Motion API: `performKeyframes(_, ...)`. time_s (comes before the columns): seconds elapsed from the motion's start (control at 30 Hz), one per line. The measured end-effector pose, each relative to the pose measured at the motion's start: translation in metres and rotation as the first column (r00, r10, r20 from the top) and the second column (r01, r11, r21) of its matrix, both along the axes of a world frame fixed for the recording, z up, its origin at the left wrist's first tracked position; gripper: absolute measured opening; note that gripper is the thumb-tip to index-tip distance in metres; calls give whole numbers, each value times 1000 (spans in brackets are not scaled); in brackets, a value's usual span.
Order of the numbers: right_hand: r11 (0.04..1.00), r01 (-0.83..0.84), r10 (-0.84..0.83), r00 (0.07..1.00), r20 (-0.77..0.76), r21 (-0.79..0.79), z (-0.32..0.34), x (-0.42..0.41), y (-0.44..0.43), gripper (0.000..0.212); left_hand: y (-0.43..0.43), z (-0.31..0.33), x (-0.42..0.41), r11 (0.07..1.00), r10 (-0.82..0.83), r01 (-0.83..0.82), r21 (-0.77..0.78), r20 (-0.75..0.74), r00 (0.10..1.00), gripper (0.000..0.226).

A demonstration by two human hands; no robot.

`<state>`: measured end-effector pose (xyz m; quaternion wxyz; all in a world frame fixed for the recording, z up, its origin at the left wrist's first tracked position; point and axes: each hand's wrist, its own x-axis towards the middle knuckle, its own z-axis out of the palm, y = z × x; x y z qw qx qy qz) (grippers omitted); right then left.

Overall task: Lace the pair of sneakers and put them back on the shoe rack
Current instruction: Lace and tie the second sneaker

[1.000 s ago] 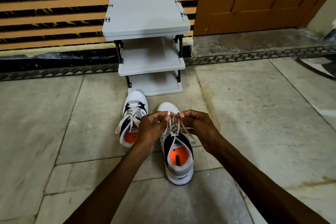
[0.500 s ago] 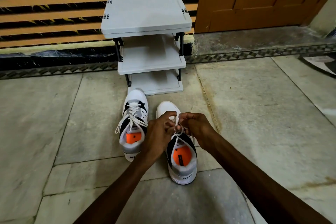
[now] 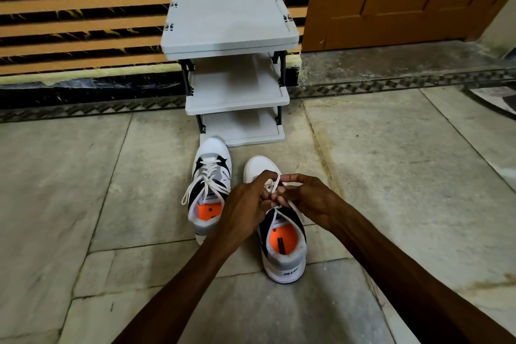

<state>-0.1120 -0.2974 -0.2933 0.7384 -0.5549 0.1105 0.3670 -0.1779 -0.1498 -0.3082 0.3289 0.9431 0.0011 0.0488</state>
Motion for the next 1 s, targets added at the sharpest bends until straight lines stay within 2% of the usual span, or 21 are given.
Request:
performKeyframes(0.1, 999, -29, 29, 1000, -4, 24, 0, 1, -3, 26, 1, -2, 2, 1000, -4, 4, -7, -4, 1000, 50)
performKeyframes(0.2, 996, -84, 85, 996, 33, -28, 1, 1, -1, 23, 0, -3, 1, 998, -13, 14, -55, 4, 1000, 49)
performKeyframes(0.33, 978, -145, 162, 981, 109, -148, 0, 4, 4, 26, 3, -4, 0, 988, 4, -4, -156, -3, 1000, 46)
performKeyframes(0.47, 941, -165, 223, 960, 172, -296, 6, 8, 2, 29, 3, -6, 1, 993, -8, 3, -122, -41, 999, 48)
performKeyframes(0.57, 925, -166, 241, 952, 187, -342, 10, 8, 1, 42, 0, -5, 0, 998, -28, 26, -55, -24, 999, 52)
performKeyframes(0.67, 878, -138, 281, 924, 261, -457, 7, 7, -3, 55, -3, -2, 2, 997, -9, 6, -76, -50, 999, 55)
performKeyframes(0.73, 818, -48, 347, 836, 426, -573, 4, 4, -2, 58, -4, 0, 6, 996, 10, -16, -85, -70, 997, 57)
performKeyframes(0.83, 741, 93, 522, 543, 658, -665, -3, -6, 3, 50, -5, -4, 5, 993, 28, -37, -113, -78, 997, 55)
performKeyframes(0.9, 723, 145, 580, 405, 707, -676, -8, -10, 3, 44, -6, -5, 5, 992, 42, -52, -116, -85, 996, 53)
performKeyframes(1.0, 683, 178, 646, 303, 700, -708, -13, -15, 4, 34, -5, -1, 7, 983, 63, -82, -162, -120, 991, 50)
